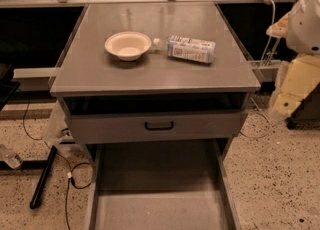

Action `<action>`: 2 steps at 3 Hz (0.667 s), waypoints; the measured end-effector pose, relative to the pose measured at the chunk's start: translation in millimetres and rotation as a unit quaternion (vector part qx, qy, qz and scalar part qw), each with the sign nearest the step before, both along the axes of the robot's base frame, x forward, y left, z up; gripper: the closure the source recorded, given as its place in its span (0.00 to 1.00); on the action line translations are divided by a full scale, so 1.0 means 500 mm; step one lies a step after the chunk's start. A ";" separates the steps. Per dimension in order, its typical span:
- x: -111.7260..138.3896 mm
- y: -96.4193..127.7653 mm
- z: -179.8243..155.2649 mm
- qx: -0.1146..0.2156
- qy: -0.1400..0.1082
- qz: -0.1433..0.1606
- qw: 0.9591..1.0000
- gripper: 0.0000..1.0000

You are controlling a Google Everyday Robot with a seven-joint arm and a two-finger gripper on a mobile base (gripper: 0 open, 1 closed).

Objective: Place blue plastic bottle into middle drawer

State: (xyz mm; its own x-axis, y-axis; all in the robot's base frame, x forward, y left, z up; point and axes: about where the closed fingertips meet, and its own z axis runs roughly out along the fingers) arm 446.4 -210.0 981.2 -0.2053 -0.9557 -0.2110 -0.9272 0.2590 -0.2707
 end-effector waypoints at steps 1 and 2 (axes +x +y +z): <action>0.064 0.052 0.021 0.015 -0.036 0.037 0.999 0.00; 0.144 0.106 0.034 0.054 -0.072 0.085 0.992 0.00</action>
Offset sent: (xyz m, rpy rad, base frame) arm 0.1212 0.0868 0.0222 0.2202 -0.2238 0.3050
